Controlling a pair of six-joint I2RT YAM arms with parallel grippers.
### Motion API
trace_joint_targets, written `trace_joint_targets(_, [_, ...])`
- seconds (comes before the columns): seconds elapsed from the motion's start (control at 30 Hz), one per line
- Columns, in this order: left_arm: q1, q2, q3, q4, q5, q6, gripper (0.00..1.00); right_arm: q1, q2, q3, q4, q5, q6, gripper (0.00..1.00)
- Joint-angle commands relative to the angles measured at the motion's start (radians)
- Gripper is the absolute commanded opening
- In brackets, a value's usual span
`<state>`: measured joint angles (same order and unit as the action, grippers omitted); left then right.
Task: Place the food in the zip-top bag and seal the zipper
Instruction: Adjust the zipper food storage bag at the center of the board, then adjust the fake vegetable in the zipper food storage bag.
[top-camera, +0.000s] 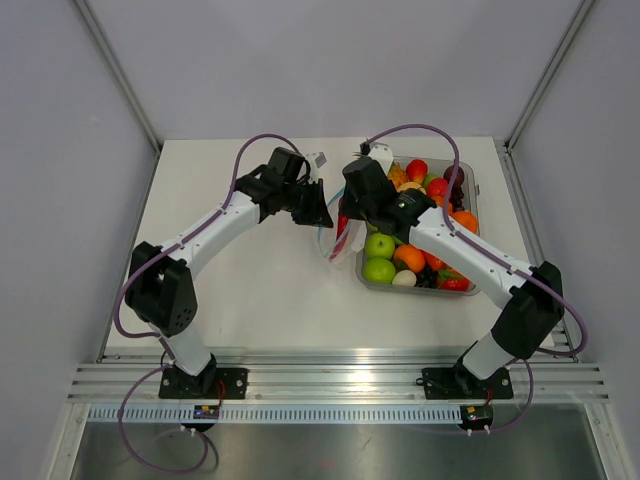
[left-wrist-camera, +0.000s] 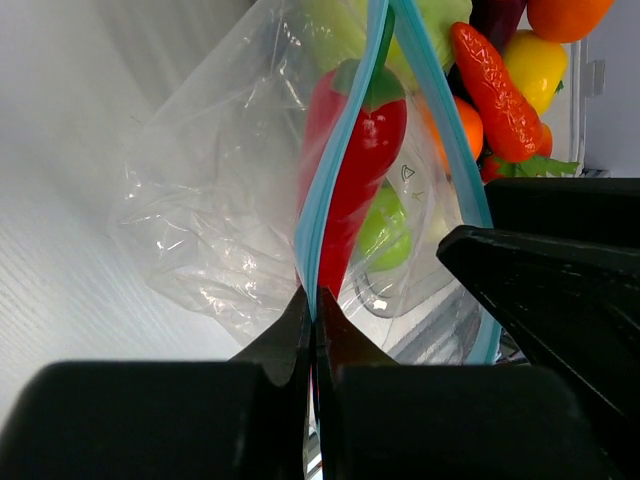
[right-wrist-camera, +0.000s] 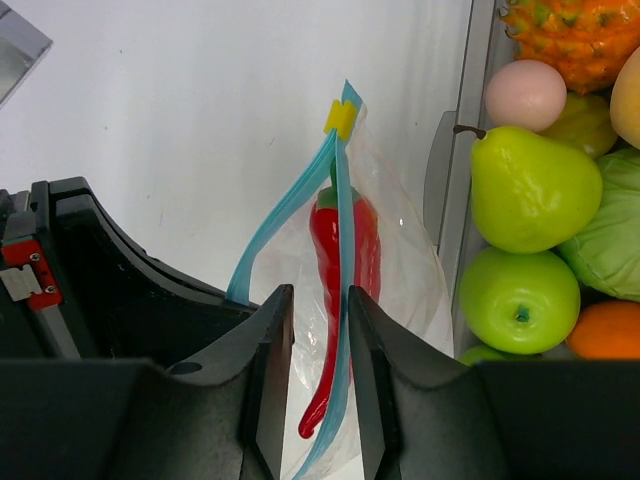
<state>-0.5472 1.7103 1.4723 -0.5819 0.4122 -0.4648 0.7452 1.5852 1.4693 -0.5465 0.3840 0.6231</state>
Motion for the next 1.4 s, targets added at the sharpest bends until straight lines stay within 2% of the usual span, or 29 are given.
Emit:
trace_joint_targets(0.0, [0.0, -0.029, 0.005, 0.034, 0.028, -0.003, 0.0, -0.004, -0.053, 0.049, 0.04, 0.024, -0.023, 0.36])
trace_joint_targets(0.17, [0.001, -0.023, 0.017, 0.025, 0.025, 0.002, 0.0, -0.003, -0.044, 0.063, 0.039, 0.013, -0.026, 0.27])
trace_joint_targets(0.2, [0.0, -0.023, 0.017, 0.025, 0.023, 0.003, 0.0, -0.003, -0.041, 0.063, 0.039, 0.009, -0.025, 0.2])
trace_joint_targets(0.3, [0.0, -0.021, 0.022, 0.019, 0.022, 0.006, 0.0, -0.003, -0.031, 0.063, 0.045, -0.003, -0.02, 0.09])
trace_joint_targets(0.43, [0.0, -0.023, 0.026, 0.017, 0.022, 0.006, 0.0, -0.001, -0.011, 0.078, 0.042, -0.013, -0.028, 0.0])
trace_joint_targets(0.6, [0.0, -0.035, 0.037, 0.017, 0.039, 0.003, 0.0, -0.004, 0.035, 0.082, 0.028, 0.01, -0.046, 0.0])
trace_joint_targets(0.73, [0.0, -0.051, 0.039, 0.017, 0.063, 0.002, 0.0, -0.013, 0.137, 0.137, -0.046, 0.081, -0.051, 0.0])
trace_joint_targets(1.03, [0.027, -0.081, 0.003, 0.073, 0.164, -0.037, 0.0, -0.037, 0.233, 0.154, -0.075, 0.072, -0.066, 0.0])
trace_joint_targets(1.17, [0.038, -0.083, -0.001, 0.083, 0.172, -0.044, 0.0, -0.038, 0.191, 0.141, -0.072, 0.035, -0.066, 0.0])
trace_joint_targets(1.37, [0.038, -0.069, 0.008, 0.051, 0.128, -0.034, 0.0, -0.037, -0.019, 0.085, 0.037, -0.091, -0.08, 0.0])
